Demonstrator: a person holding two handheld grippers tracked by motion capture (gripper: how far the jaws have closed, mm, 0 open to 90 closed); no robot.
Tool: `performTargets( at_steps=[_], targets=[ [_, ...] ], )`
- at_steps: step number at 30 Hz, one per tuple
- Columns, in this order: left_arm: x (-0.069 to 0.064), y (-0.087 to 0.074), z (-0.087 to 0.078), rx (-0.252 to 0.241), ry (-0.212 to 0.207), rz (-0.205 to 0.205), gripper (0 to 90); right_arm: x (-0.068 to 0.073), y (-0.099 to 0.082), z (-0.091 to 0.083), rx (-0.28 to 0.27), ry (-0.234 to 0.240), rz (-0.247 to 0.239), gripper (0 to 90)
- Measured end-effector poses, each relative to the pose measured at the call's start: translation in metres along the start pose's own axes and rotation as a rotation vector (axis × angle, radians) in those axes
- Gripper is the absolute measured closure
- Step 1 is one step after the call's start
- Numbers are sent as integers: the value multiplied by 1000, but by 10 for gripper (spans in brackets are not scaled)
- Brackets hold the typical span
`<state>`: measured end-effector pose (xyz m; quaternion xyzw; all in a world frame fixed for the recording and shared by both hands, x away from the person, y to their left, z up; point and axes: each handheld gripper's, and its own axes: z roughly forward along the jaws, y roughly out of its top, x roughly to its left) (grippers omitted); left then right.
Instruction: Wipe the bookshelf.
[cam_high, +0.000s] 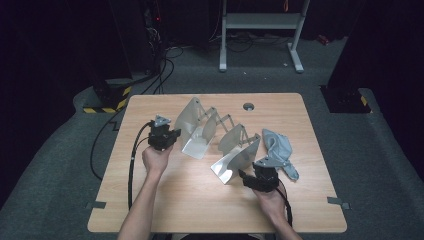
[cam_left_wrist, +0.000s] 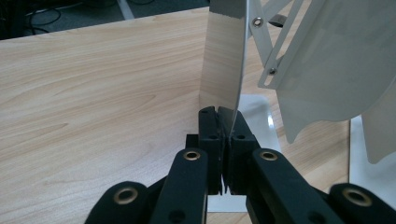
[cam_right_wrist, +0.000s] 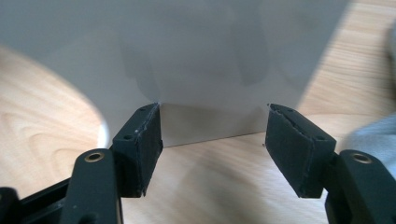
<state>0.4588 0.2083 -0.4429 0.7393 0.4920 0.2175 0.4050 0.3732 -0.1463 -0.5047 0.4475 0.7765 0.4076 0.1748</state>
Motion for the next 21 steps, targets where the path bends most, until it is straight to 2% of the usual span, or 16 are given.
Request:
performTargets(
  at_steps=[3, 6, 15, 19, 21],
  targets=[
    [-1, 0, -1, 4, 0, 4, 870, 7, 1, 0, 4, 11, -16, 348],
    [-2, 0, -1, 6, -1, 4, 869, 11, 3, 1, 17, 21, -7, 327],
    [-3, -1, -2, 2, -3, -2, 866, 26, 6, 1, 10, 17, -15, 264],
    [-3, -2, -3, 1, -4, 0, 866, 25, 8, 3, 16, -10, -12, 263],
    [-3, -3, -3, 0, -4, 1, 866, 23, 8, 3, 17, -8, -10, 272]
  ],
)
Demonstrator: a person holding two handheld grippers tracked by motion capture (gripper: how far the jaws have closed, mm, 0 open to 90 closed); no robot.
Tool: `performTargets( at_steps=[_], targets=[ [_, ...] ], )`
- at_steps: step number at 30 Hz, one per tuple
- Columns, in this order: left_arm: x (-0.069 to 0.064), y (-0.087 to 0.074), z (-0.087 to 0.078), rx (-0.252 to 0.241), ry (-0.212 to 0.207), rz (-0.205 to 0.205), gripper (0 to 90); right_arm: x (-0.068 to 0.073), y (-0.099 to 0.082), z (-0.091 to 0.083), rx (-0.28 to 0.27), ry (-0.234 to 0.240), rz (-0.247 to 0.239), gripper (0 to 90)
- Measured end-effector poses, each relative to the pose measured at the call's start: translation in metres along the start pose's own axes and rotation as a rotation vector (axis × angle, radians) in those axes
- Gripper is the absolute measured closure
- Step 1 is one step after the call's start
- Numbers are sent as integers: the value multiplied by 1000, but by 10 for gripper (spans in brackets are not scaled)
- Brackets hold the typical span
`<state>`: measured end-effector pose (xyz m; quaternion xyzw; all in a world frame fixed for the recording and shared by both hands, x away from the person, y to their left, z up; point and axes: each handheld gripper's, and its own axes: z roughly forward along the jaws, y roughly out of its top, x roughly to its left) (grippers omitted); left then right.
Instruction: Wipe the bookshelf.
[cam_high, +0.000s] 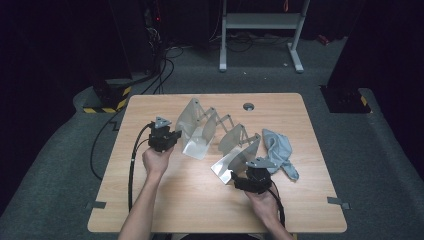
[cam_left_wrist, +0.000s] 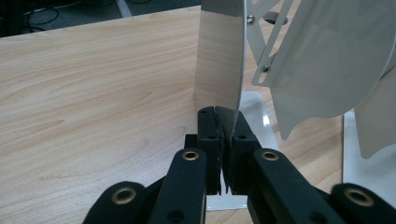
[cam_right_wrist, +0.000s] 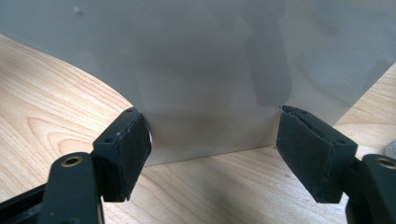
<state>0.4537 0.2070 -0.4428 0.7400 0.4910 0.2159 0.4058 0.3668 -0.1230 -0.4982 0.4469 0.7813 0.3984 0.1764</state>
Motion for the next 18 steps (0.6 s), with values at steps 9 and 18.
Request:
performTargets(
  at_steps=[9, 18],
  targets=[
    [-1, -5, -5, -10, 3, 0, 864, -8, 0, -4, -28, -20, -34, 404],
    [-2, -9, -10, -10, 11, -2, 863, -20, 3, -5, -27, -38, -35, 499]
  ],
)
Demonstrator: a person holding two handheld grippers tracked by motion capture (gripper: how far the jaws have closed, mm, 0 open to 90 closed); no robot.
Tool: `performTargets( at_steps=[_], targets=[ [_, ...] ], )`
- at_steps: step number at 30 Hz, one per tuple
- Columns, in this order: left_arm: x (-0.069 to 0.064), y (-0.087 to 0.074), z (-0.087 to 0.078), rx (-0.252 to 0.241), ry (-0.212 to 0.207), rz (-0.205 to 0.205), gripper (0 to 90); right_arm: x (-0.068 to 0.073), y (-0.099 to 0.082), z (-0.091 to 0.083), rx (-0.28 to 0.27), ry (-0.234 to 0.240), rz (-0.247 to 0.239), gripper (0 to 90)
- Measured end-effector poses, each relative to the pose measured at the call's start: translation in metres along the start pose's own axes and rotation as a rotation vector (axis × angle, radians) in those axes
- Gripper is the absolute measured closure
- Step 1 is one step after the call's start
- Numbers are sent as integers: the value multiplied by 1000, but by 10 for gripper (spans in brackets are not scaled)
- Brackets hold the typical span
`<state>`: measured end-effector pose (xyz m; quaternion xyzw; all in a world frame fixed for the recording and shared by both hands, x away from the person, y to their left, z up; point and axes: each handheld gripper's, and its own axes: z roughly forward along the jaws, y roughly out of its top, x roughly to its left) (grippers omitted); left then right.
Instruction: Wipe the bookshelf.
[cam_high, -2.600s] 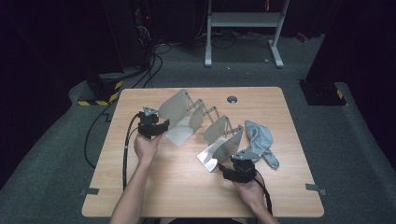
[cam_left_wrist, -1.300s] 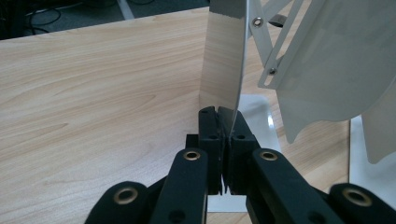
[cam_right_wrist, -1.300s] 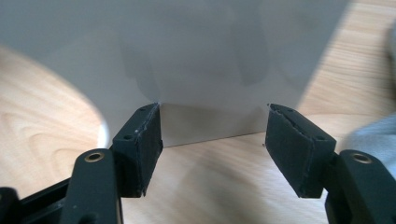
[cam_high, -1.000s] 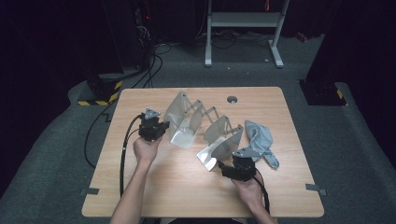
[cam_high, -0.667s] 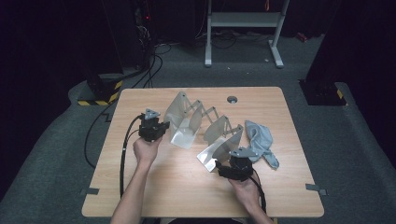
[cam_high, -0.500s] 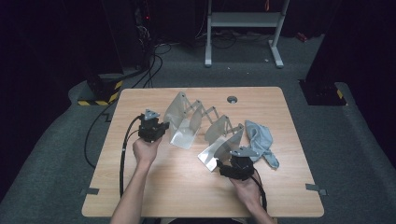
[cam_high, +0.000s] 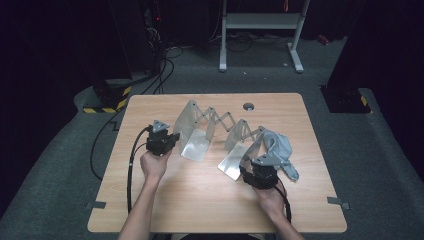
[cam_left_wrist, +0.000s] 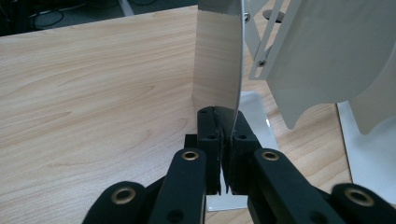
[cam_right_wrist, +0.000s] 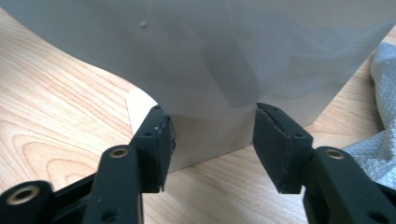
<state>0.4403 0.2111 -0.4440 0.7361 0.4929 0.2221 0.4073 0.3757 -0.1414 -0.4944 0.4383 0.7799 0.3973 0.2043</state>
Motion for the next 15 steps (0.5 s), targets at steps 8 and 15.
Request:
performTargets(
  at_steps=[8, 15],
  targets=[
    [-3, -5, -7, 1, 12, -5, 862, -11, -1, 0, -1, 7, 31, 547],
    [-6, -10, -14, 4, 19, -5, 856, -19, 2, -1, 5, -9, 37, 612]
  ],
)
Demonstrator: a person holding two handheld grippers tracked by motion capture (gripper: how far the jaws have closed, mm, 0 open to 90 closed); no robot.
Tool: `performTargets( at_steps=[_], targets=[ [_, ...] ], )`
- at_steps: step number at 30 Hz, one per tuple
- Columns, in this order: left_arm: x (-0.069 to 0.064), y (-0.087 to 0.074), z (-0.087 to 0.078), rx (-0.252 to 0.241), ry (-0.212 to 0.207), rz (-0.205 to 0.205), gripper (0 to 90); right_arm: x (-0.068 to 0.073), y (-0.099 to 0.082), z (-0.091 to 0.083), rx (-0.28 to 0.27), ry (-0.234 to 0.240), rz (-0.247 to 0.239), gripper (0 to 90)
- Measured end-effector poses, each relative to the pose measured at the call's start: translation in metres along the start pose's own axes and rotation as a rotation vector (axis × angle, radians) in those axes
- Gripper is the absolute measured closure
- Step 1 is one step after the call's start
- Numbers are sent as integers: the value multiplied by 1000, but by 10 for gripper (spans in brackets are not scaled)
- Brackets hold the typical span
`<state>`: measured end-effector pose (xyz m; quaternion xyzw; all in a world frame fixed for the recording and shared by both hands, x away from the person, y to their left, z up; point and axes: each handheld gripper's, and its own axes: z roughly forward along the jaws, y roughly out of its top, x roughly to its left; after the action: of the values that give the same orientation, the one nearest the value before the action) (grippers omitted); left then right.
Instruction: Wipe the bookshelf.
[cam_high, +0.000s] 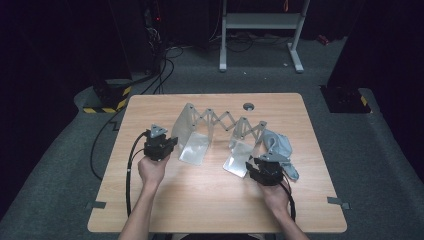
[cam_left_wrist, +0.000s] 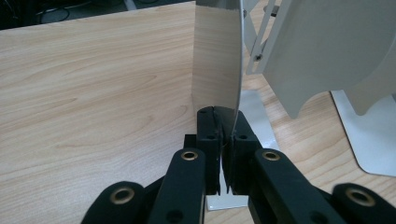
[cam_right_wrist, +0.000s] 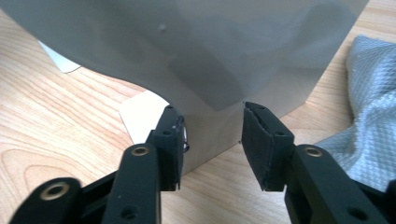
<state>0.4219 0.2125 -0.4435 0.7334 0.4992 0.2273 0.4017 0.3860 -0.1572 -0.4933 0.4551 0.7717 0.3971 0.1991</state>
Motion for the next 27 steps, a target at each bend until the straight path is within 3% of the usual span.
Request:
performTargets(
  at_steps=[5, 12, 15, 18, 27],
  targets=[
    [-1, -2, 0, -15, -6, -15, 830, -6, 2, 0, 4, -7, 3, 655],
    [1, -4, 7, -16, 11, -43, 567, -11, 3, 0, 10, -16, 14, 684],
    [1, -6, 12, -16, 12, -55, 514, -14, 5, 1, 13, -24, 7, 696],
    [0, -8, 16, -5, 14, -48, 520, -17, 6, 1, 20, -30, 8, 709],
    [-4, -9, 27, 4, -1, -50, 742, -28, 10, 5, 24, -40, 23, 741]
  ],
)
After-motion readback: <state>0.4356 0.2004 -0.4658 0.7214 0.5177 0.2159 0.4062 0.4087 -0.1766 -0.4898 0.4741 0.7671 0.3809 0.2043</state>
